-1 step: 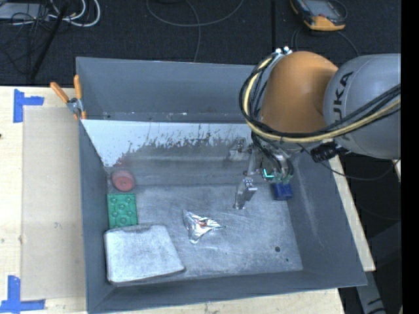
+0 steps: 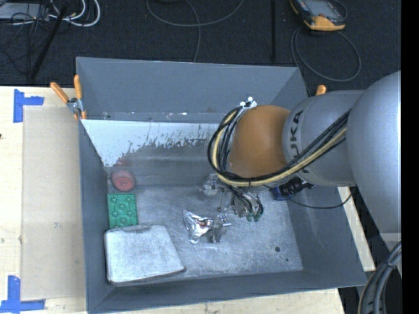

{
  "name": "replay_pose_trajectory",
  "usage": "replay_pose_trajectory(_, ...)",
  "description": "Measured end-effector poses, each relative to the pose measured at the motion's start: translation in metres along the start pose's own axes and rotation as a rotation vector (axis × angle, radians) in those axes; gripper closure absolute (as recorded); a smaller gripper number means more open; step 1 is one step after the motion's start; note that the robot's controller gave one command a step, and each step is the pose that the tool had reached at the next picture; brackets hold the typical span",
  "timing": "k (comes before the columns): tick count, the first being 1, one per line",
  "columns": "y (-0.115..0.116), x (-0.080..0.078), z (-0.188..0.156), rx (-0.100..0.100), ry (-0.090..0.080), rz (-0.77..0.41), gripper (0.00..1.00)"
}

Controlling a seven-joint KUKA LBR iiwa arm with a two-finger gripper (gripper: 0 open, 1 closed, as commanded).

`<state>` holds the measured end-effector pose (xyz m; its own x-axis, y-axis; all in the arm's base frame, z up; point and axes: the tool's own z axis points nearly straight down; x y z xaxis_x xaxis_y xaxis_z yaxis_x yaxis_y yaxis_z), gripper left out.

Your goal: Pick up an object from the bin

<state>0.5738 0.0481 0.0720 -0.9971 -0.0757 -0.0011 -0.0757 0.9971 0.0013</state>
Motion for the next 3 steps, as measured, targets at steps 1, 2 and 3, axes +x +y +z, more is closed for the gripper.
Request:
replay_pose_trajectory(1,0.041,0.032,-0.001,0.001,-0.008,-0.001,0.00)
replay_pose_trajectory(2,0.040,0.033,-0.002,0.000,-0.002,0.001,1.00)
replay_pose_trajectory(3,0.045,0.031,-0.137,0.001,-0.007,-0.037,1.00)
